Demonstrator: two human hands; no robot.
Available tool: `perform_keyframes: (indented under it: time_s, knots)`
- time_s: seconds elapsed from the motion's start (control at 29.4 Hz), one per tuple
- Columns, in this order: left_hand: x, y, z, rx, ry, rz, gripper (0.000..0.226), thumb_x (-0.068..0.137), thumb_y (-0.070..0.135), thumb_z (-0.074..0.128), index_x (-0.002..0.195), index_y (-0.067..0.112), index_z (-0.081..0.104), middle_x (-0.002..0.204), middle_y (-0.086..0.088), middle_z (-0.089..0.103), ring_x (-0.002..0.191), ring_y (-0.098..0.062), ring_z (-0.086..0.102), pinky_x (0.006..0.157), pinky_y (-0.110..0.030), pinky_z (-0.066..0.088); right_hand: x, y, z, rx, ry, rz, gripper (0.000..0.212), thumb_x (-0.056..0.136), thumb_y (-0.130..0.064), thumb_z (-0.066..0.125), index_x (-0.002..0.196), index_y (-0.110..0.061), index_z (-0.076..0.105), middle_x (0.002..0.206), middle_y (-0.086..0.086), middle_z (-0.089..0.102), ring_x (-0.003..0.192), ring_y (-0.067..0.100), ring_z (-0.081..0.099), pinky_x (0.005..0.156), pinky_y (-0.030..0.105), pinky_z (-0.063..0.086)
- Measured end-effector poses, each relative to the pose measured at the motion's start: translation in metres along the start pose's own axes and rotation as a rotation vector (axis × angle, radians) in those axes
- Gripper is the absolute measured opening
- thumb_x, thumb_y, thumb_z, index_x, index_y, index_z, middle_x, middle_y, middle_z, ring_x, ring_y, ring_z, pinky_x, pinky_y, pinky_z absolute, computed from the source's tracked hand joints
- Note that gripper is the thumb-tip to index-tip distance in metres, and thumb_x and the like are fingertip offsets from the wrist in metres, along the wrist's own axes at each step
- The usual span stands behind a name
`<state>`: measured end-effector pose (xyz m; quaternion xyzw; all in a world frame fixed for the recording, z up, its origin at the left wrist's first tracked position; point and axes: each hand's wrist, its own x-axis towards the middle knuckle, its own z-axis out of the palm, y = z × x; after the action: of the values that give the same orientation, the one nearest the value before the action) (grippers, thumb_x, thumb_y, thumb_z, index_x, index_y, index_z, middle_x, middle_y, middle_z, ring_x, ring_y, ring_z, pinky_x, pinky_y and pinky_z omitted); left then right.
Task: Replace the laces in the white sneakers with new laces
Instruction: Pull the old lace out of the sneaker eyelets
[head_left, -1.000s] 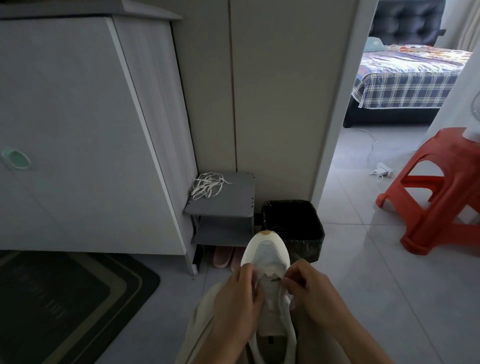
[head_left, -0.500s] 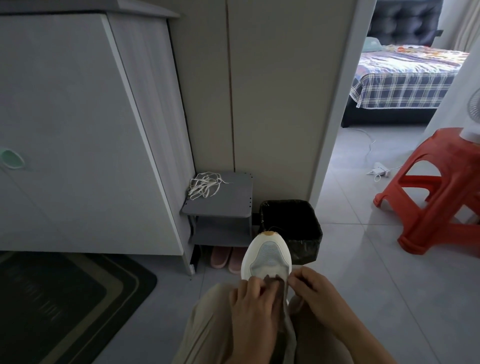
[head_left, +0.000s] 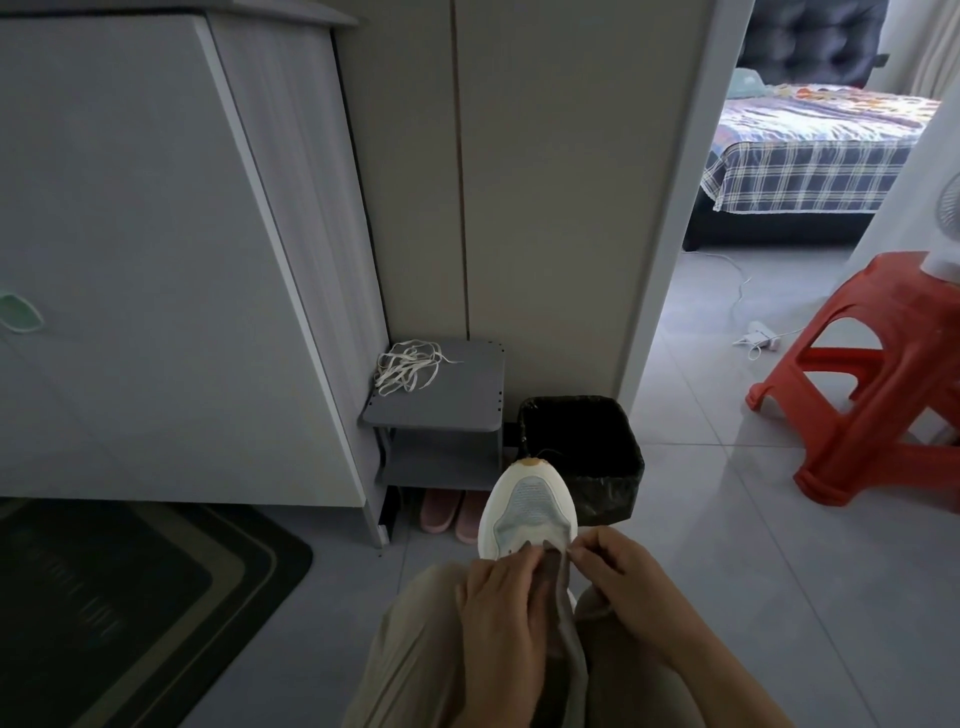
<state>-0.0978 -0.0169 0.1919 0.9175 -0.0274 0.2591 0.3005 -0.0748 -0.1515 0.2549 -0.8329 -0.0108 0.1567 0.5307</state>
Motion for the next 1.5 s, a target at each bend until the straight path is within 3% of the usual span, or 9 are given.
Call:
perform_keyframes:
  time_s: [0.24, 0.37, 0.58, 0.75, 0.85, 0.99, 1.09, 1.16, 1.5]
  knots:
    - [0.019, 0.016, -0.013, 0.180, -0.098, 0.133, 0.010, 0.067, 0.041, 0.069, 0.064, 0.031, 0.068, 0.064, 0.019, 0.060, 0.063, -0.001, 0.056, 0.068, -0.015, 0.039, -0.003, 0.001, -0.003, 0.060, 0.022, -0.039, 0.016, 0.094, -0.009, 0.046, 0.087, -0.004, 0.059, 0.065, 0.004, 0.055, 0.049, 0.002, 0.052, 0.053, 0.016, 0.047]
    - [0.021, 0.019, -0.016, 0.199, -0.079, 0.184, 0.026, 0.050, 0.035, 0.087, 0.063, 0.029, 0.066, 0.063, 0.017, 0.060, 0.063, -0.001, 0.058, 0.067, -0.018, 0.046, -0.003, 0.002, -0.001, 0.041, 0.043, -0.040, 0.013, 0.094, -0.011, 0.048, 0.086, -0.008, 0.059, 0.069, 0.006, 0.057, 0.053, 0.007, 0.055, 0.056, 0.020, 0.050]
    - [0.022, 0.012, -0.015, 0.197, -0.091, 0.222, 0.026, 0.055, 0.029, 0.086, 0.068, 0.030, 0.064, 0.068, 0.017, 0.060, 0.067, -0.003, 0.058, 0.076, -0.019, 0.033, 0.002, 0.004, 0.000, -0.032, 0.147, -0.047, 0.008, 0.089, -0.016, 0.058, 0.082, -0.018, 0.060, 0.070, 0.006, 0.061, 0.066, 0.025, 0.062, 0.064, 0.032, 0.053]
    - [0.021, 0.012, -0.011, 0.219, -0.032, 0.210, 0.006, 0.071, 0.035, 0.063, 0.070, 0.030, 0.067, 0.070, 0.016, 0.062, 0.072, -0.001, 0.053, 0.077, -0.021, 0.031, 0.003, 0.002, 0.003, -0.063, 0.165, -0.104, 0.017, 0.091, -0.014, 0.054, 0.076, -0.022, 0.057, 0.074, -0.003, 0.060, 0.065, 0.011, 0.058, 0.058, 0.010, 0.045]
    - [0.021, 0.012, -0.013, 0.067, -0.026, 0.119, 0.024, 0.078, 0.036, 0.045, 0.072, 0.031, 0.067, 0.071, 0.018, 0.060, 0.073, 0.003, 0.047, 0.076, -0.016, 0.030, 0.004, 0.002, 0.003, -0.035, 0.135, -0.083, 0.015, 0.092, -0.016, 0.053, 0.078, -0.020, 0.056, 0.073, -0.001, 0.059, 0.062, 0.015, 0.059, 0.055, 0.011, 0.046]
    - [0.022, 0.011, -0.015, 0.066, 0.034, 0.144, 0.023, 0.080, 0.034, 0.047, 0.075, 0.029, 0.069, 0.073, 0.018, 0.060, 0.079, 0.001, 0.041, 0.077, -0.014, 0.028, 0.002, 0.004, 0.006, -0.028, 0.206, -0.100, 0.004, 0.090, -0.013, 0.056, 0.088, -0.014, 0.058, 0.071, -0.003, 0.055, 0.063, 0.008, 0.054, 0.054, 0.010, 0.045]
    - [0.020, 0.010, -0.017, 0.189, 0.012, 0.233, 0.009, 0.070, 0.027, 0.075, 0.077, 0.028, 0.070, 0.072, 0.013, 0.056, 0.076, -0.005, 0.042, 0.072, -0.019, 0.038, -0.001, 0.010, 0.009, -0.023, 0.218, -0.108, 0.015, 0.088, -0.013, 0.059, 0.085, -0.028, 0.057, 0.074, -0.004, 0.059, 0.069, 0.013, 0.062, 0.063, 0.019, 0.055]
    - [0.015, 0.009, -0.017, 0.213, -0.072, 0.187, 0.027, 0.057, 0.026, 0.086, 0.079, 0.029, 0.069, 0.071, 0.012, 0.052, 0.071, -0.007, 0.047, 0.064, -0.022, 0.044, -0.001, 0.014, 0.011, -0.045, 0.227, -0.115, 0.020, 0.086, -0.013, 0.061, 0.081, -0.032, 0.058, 0.078, -0.007, 0.063, 0.072, 0.013, 0.064, 0.071, 0.028, 0.057]
    - [0.012, 0.017, -0.014, 0.106, -0.101, 0.007, 0.013, 0.076, 0.041, 0.058, 0.069, 0.035, 0.067, 0.067, 0.018, 0.051, 0.065, -0.002, 0.052, 0.060, -0.018, 0.039, 0.001, 0.022, 0.019, -0.014, 0.302, -0.134, 0.019, 0.091, -0.012, 0.054, 0.077, -0.024, 0.057, 0.074, -0.001, 0.063, 0.059, 0.017, 0.062, 0.058, 0.026, 0.056]
